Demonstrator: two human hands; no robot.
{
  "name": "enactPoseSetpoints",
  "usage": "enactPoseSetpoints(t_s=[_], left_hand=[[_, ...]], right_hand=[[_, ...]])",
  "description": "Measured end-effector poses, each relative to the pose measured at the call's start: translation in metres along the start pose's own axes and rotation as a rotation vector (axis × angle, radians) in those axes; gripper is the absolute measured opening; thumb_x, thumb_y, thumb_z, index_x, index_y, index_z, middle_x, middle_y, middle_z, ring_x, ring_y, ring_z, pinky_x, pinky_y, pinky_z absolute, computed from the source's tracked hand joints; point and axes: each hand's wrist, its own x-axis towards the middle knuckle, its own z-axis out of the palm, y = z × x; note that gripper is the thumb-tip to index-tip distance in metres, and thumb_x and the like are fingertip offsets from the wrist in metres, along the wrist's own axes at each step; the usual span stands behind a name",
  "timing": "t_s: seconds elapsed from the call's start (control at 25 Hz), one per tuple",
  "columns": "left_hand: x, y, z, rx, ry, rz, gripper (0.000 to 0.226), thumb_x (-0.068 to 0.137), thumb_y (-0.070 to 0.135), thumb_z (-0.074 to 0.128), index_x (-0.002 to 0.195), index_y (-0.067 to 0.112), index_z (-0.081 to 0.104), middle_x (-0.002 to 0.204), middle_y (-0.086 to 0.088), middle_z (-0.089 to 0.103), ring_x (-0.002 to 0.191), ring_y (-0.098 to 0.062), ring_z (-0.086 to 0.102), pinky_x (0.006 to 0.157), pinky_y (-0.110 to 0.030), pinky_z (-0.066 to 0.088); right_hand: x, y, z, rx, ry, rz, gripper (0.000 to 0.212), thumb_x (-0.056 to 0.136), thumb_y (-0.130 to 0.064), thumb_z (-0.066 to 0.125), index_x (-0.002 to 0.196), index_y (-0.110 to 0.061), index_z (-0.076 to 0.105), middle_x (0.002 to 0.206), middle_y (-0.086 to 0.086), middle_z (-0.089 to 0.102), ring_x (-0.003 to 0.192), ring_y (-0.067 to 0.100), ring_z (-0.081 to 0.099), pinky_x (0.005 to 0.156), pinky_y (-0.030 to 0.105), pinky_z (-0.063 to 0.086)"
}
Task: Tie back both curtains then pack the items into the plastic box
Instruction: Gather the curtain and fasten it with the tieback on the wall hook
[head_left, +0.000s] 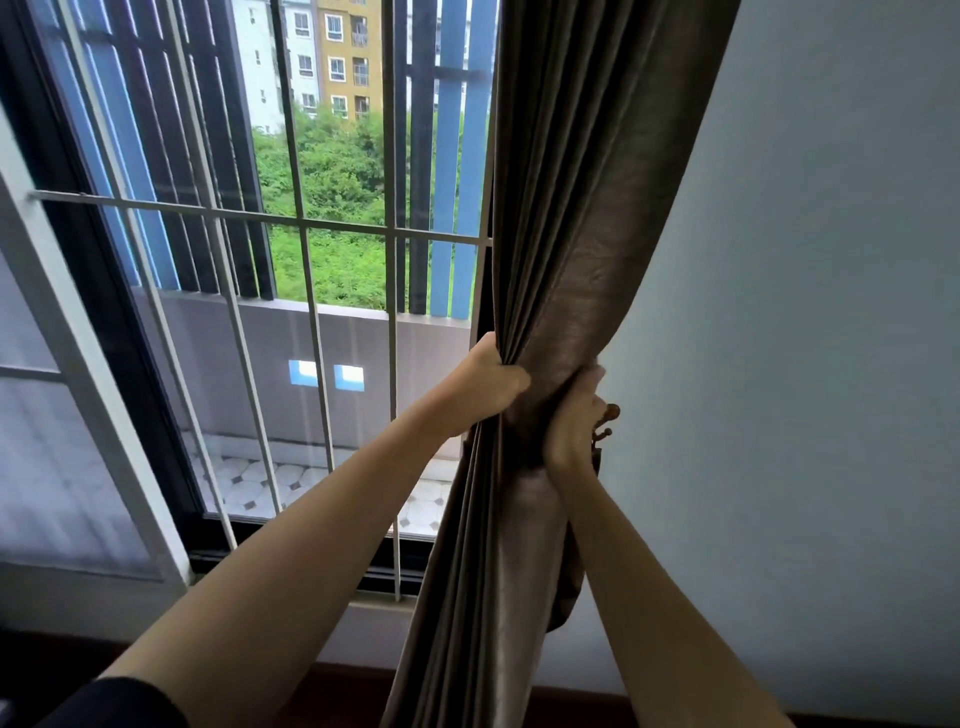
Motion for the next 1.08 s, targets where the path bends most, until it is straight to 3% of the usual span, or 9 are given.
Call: enactPoseSetpoints(t_s=[0.08, 0.2, 0.28, 0.36, 0.56, 0.68, 0.8, 0.92, 1.08], left_hand=[[-0.003, -0.001, -0.006, -0.043, -0.040, -0.014, 0.014, 0.072, -0.010, 0.046, 0.076, 0.002, 0.051, 0.064, -0.003, 0.047, 0.058, -0.014, 0.046, 0.049, -0.019, 0.037], [-0.004, -0.005, -0.010, -0.126, -0.106, -0.022, 0.013, 0.054, 0.001, 0.045, 0.057, 0.011, 0.037, 0.053, 0.001, 0.039, 0.050, -0.011, 0.040, 0.044, -0.018, 0.030], [-0.002, -0.005, -0.011, -0.165, -0.134, -0.045, 0.014, 0.049, 0.003, 0.043, 0.058, 0.011, 0.035, 0.055, 0.000, 0.040, 0.052, -0.012, 0.042, 0.046, -0.019, 0.031], [-0.003, -0.003, -0.010, -0.188, -0.164, -0.061, 0.013, 0.051, 0.002, 0.043, 0.060, 0.010, 0.037, 0.059, -0.002, 0.040, 0.055, -0.013, 0.043, 0.046, -0.019, 0.034], [-0.001, -0.001, -0.002, 0.024, -0.071, 0.030, 0.024, 0.082, -0.007, 0.042, 0.070, 0.012, 0.053, 0.068, -0.001, 0.050, 0.069, -0.016, 0.051, 0.057, -0.022, 0.039], [0.016, -0.001, -0.005, 0.415, -0.088, 0.125, 0.028, 0.083, 0.011, 0.043, 0.107, 0.007, 0.056, 0.092, -0.006, 0.059, 0.092, -0.025, 0.056, 0.071, -0.025, 0.043], [0.026, 0.004, -0.006, 0.688, -0.132, 0.099, 0.037, 0.086, 0.019, 0.043, 0.119, 0.004, 0.049, 0.112, -0.017, 0.056, 0.098, -0.034, 0.053, 0.076, -0.029, 0.040], [0.024, 0.019, -0.001, 0.826, -0.127, 0.070, 0.032, 0.088, 0.022, 0.043, 0.111, 0.000, 0.048, 0.107, -0.020, 0.055, 0.089, -0.035, 0.052, 0.070, -0.031, 0.039], [0.020, 0.042, 0.002, 0.957, -0.252, 0.127, 0.021, 0.090, 0.020, 0.047, 0.076, 0.004, 0.043, 0.078, -0.011, 0.052, 0.080, -0.035, 0.058, 0.062, -0.031, 0.045]], right_hand=[[0.005, -0.017, -0.005, -0.026, -0.038, -0.008, 0.061, 0.098, -0.051, 0.008, 0.131, -0.019, 0.048, 0.132, 0.010, 0.054, 0.116, 0.021, 0.052, 0.089, 0.018, 0.040], [0.016, -0.022, -0.016, -0.024, -0.206, -0.048, 0.084, 0.085, -0.070, 0.004, 0.147, -0.019, 0.028, 0.148, 0.004, 0.038, 0.138, 0.021, 0.035, 0.114, 0.034, 0.026], [0.021, -0.022, -0.024, -0.041, -0.353, -0.045, 0.109, 0.064, -0.090, 0.013, 0.147, -0.019, 0.029, 0.148, 0.004, 0.040, 0.136, 0.019, 0.038, 0.115, 0.038, 0.029], [0.023, -0.023, -0.027, -0.062, -0.401, -0.042, 0.119, 0.056, -0.096, 0.019, 0.146, -0.020, 0.031, 0.146, 0.004, 0.043, 0.134, 0.018, 0.041, 0.114, 0.039, 0.030], [0.015, -0.026, -0.031, -0.085, -0.340, -0.012, 0.084, 0.085, -0.074, 0.008, 0.145, -0.021, 0.032, 0.143, 0.001, 0.045, 0.132, 0.018, 0.043, 0.116, 0.045, 0.027], [0.011, -0.030, -0.035, -0.109, -0.335, -0.024, 0.060, 0.098, -0.050, 0.003, 0.137, -0.022, 0.040, 0.121, -0.005, 0.053, 0.119, 0.014, 0.051, 0.106, 0.023, 0.036], [-0.011, -0.021, -0.024, -0.111, -0.424, -0.012, 0.046, 0.099, -0.044, 0.000, 0.121, -0.030, 0.038, 0.101, -0.015, 0.053, 0.096, -0.002, 0.053, 0.069, -0.003, 0.041], [-0.024, 0.014, -0.017, -0.047, -0.400, -0.140, 0.053, 0.099, -0.047, 0.018, 0.140, -0.017, 0.034, 0.125, -0.008, 0.053, 0.118, -0.004, 0.050, 0.086, 0.005, 0.042], [-0.026, 0.040, -0.021, -0.209, -0.292, -0.214, 0.073, 0.075, -0.043, 0.071, 0.137, -0.025, 0.037, 0.124, -0.010, 0.058, 0.114, 0.001, 0.056, 0.097, 0.025, 0.047]])
